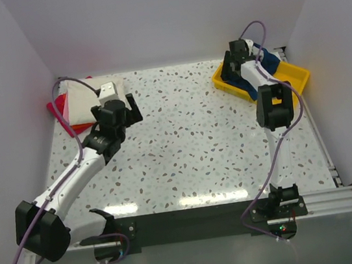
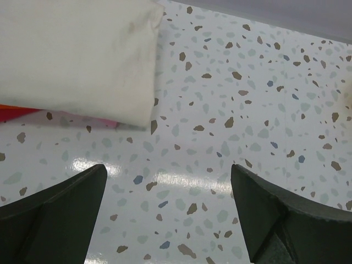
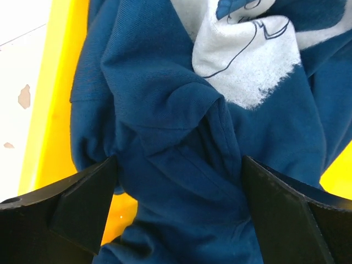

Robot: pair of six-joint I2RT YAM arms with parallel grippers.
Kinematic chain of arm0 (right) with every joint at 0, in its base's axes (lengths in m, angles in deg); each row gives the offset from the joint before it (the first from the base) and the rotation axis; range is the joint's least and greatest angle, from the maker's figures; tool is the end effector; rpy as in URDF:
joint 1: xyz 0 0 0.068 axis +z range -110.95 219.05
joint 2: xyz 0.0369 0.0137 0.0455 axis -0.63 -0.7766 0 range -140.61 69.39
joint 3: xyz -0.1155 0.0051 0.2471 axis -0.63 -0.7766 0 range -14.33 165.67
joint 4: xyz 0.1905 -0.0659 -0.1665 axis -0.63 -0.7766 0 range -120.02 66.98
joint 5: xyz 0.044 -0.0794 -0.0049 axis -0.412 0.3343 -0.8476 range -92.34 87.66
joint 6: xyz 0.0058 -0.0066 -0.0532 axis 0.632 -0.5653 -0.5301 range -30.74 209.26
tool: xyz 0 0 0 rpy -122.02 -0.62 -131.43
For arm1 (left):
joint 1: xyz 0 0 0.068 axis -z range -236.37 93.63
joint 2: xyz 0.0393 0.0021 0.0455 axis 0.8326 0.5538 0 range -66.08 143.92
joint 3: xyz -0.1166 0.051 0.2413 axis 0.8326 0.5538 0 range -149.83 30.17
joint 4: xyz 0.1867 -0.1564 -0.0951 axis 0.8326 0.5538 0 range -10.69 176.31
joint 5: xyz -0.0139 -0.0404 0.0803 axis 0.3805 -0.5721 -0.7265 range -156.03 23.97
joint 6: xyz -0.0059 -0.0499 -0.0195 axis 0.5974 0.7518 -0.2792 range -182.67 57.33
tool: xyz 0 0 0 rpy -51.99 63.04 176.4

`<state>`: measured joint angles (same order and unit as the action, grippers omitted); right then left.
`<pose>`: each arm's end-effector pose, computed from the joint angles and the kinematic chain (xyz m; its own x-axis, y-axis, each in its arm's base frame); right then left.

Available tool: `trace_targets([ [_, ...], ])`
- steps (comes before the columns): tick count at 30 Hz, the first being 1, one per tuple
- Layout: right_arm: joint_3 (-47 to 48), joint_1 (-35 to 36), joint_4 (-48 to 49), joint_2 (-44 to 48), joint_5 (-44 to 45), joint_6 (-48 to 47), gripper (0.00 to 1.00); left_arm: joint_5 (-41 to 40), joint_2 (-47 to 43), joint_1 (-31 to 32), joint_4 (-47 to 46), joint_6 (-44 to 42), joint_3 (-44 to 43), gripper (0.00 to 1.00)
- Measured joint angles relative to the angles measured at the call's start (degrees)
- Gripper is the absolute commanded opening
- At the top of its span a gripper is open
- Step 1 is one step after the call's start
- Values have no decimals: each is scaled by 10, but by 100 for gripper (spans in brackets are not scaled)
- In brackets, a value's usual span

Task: Fold and stack the t-shirts
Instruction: Grab the tshirt from the pile, then move the tshirt to the center of the board

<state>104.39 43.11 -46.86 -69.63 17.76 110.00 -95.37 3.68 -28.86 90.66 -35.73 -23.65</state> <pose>0.5465 0.0265 0.1831 -0.5862 0.2918 -0.7558 0.4138 0.9099 0.0303 0.2512 -0.1113 0.3034 -0.3699 -0.2526 -0.8941 -0.1697 0.9645 -0.2023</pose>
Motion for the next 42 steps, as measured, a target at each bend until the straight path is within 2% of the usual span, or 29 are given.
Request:
trace_targets([
  [1,4,0,-3,-4,0,2,91,0,0,0,0,3,0,100],
  [4,8,0,-7,-13,0,6,64,0,-3,0,3,9,0,100],
  [5,8,-1,-9,-15,-1,6,46,-1,-5,0,4,10,0,100],
  [6,8,-1,-11,-16,-1,6,35,-2,-8,0,5,10,0,100],
  [7,8,-2,-13,-17,-1,8,13,-3,-11,0,7,10,0,100],
  [9,9,-5,-12,-16,-2,13,1,-6,-19,0,12,11,0,100],
  [13,0,-7,-10,-7,-2,19,0,-10,-38,0,22,15,0,100],
  [16,-42,-7,-9,36,0,19,0,-11,-58,0,26,16,1,100],
  [20,-115,-7,-4,154,-1,18,0,-15,-76,0,25,15,3,100],
  [24,-137,-1,20,297,-16,16,0,-24,-76,0,25,13,3,100],
  [28,-93,30,21,395,-73,-1,0,-32,-76,0,24,9,4,100],
  [33,18,124,-10,412,-175,-26,0,-45,-77,-1,20,9,8,100],
  [38,15,194,-24,446,-262,-25,0,-50,-82,-10,17,8,19,100],
  [39,4,196,-24,459,-266,-23,2,-51,-83,-14,17,8,21,100],
  [42,-66,194,-12,514,-262,-14,43,-52,-84,-20,17,7,23,100],
])
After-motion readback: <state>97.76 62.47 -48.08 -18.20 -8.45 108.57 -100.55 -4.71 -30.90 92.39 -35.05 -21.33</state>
